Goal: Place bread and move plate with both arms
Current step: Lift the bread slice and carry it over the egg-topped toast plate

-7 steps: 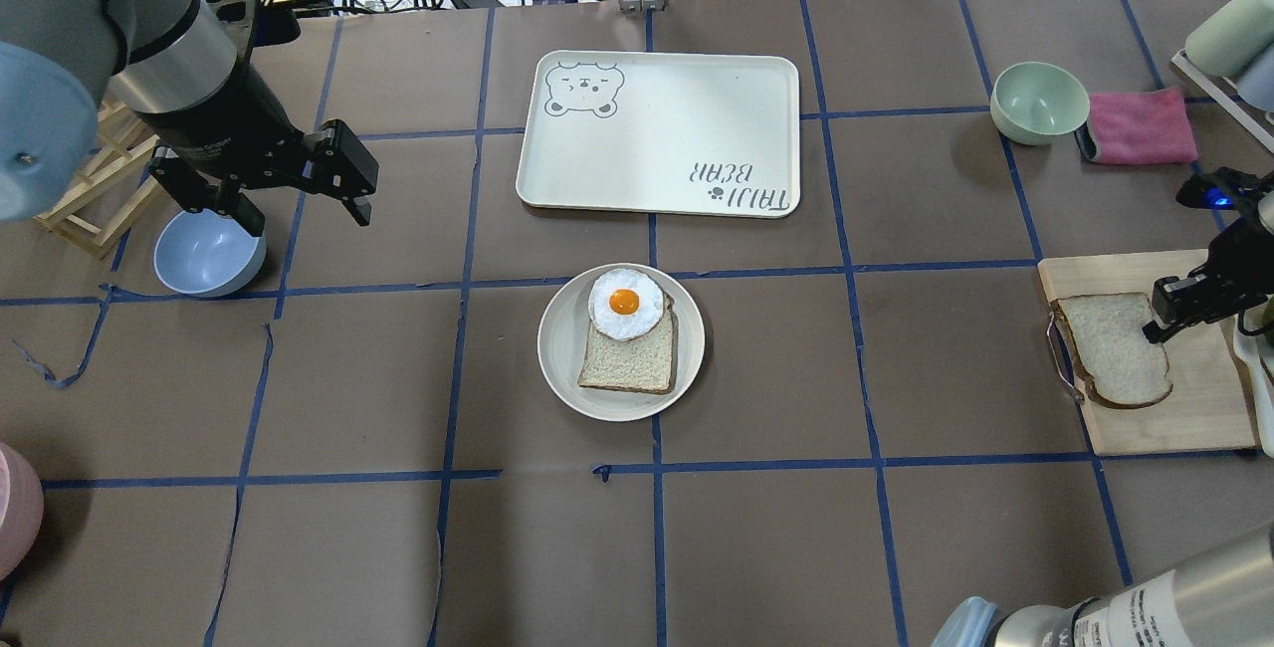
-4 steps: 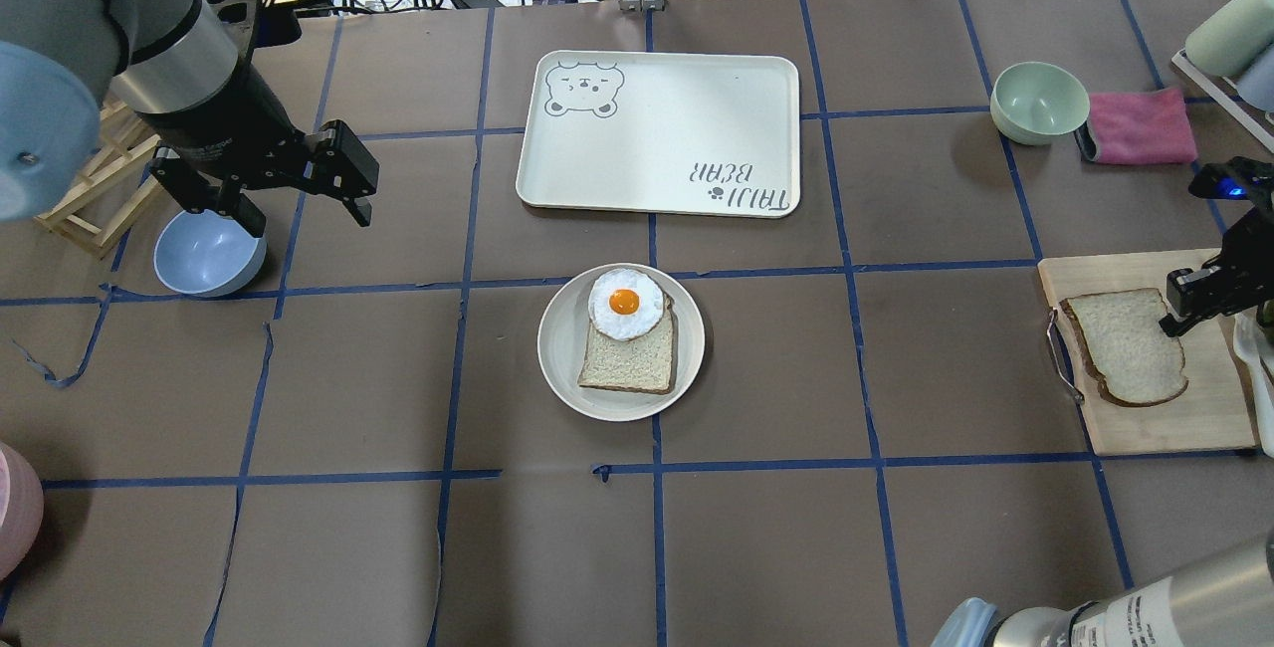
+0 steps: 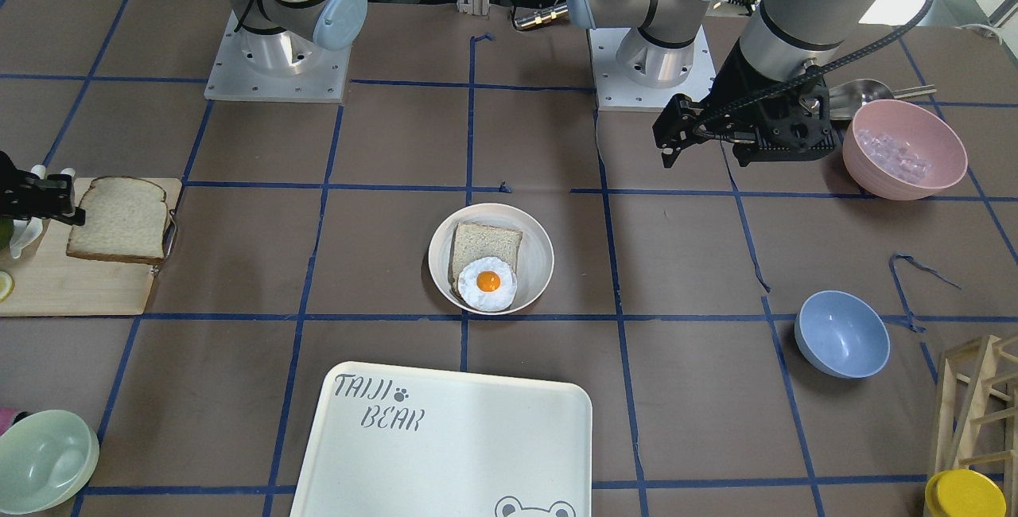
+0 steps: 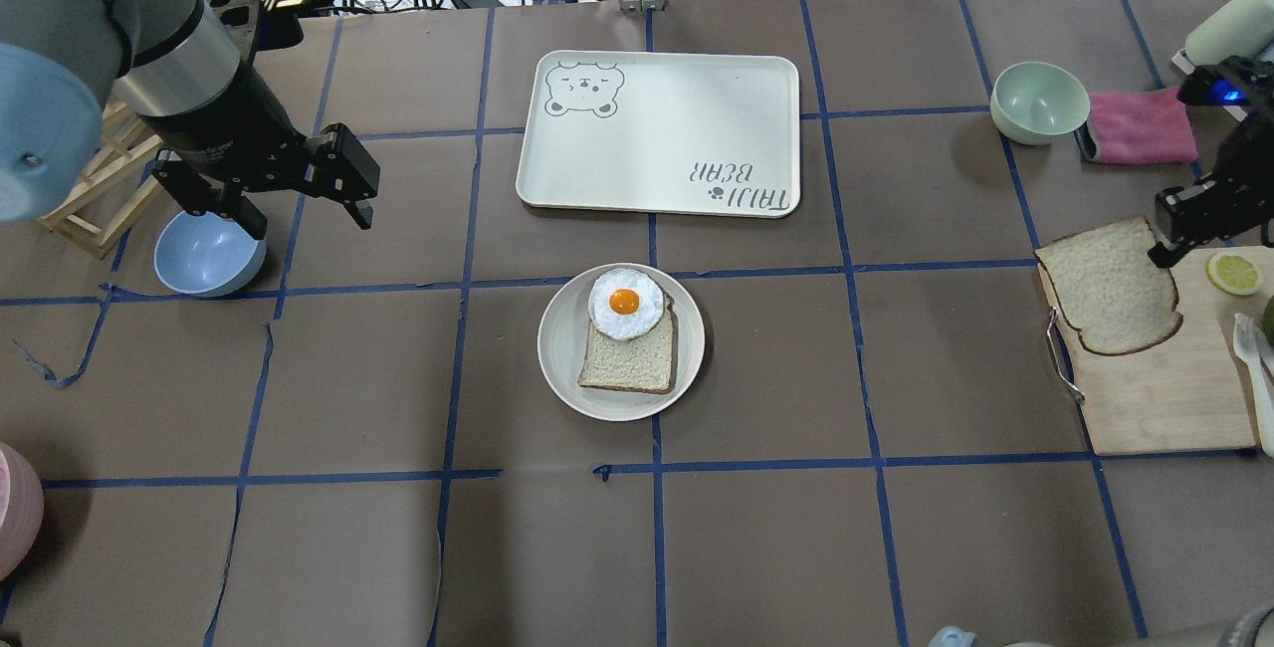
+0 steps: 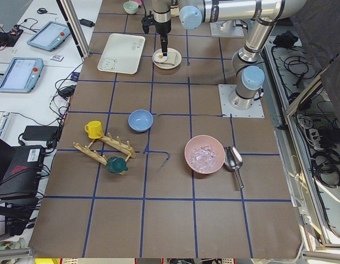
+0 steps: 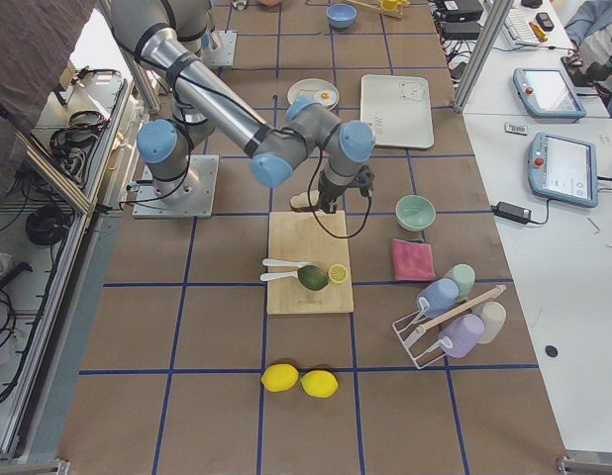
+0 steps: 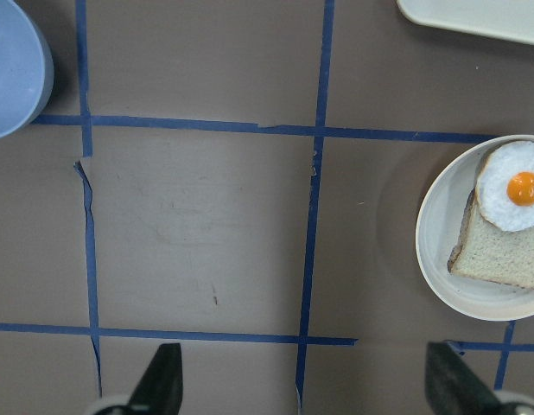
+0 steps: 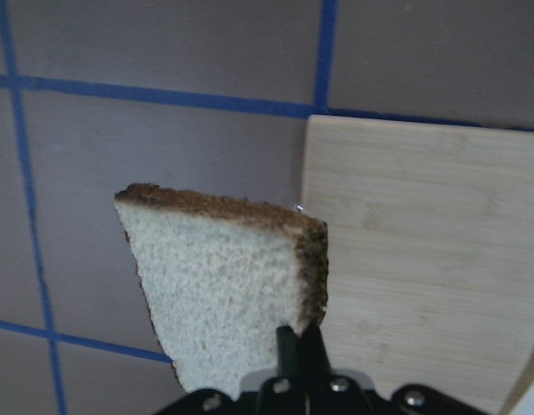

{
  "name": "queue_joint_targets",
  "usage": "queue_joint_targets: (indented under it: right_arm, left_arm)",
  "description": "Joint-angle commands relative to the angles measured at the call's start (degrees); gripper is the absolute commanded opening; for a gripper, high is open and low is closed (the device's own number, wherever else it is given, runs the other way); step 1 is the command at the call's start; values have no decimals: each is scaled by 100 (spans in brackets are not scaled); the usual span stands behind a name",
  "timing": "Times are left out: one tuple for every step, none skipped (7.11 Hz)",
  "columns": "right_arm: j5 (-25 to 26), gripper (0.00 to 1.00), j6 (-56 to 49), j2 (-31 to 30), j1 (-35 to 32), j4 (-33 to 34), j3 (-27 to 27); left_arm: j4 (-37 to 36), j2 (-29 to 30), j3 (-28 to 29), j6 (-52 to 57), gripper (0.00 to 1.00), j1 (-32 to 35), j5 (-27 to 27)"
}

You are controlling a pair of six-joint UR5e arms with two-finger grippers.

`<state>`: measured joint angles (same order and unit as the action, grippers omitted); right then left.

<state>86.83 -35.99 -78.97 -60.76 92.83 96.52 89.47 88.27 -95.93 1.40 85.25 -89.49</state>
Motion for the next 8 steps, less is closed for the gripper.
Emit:
queue_joint_targets:
  right_arm:
    - [-884, 0, 1411, -48, -1396, -722, -625]
    - [-1426, 0, 1724, 30, -2256, -627, -591]
    - [-2224, 0, 2354, 127, -2935, -156, -495]
    - [-2275, 0, 2969, 215, -3533, 571, -207]
    - [-2215, 0, 3028, 337, -3948, 1413, 92]
    - [-2188, 0, 3080, 530, -4031, 2118, 504]
    - [-2205, 0, 3490, 584, -4092, 2664, 812]
    - [-2153, 0, 3546, 602, -4093, 3009, 981]
  left_arm:
    - [-26, 32, -22, 1, 100, 0, 11]
    - [-35, 23, -14, -8, 100, 0, 11]
    - [-53, 32, 39, -8, 100, 0, 2]
    - [-35, 23, 22, -8, 100, 0, 2]
    - [-53, 67, 4, -8, 100, 0, 11]
    - [-35, 41, -5, -8, 100, 0, 2]
    - [-61, 50, -5, 1, 100, 9, 2]
    - [-62, 58, -14, 1, 100, 9, 11]
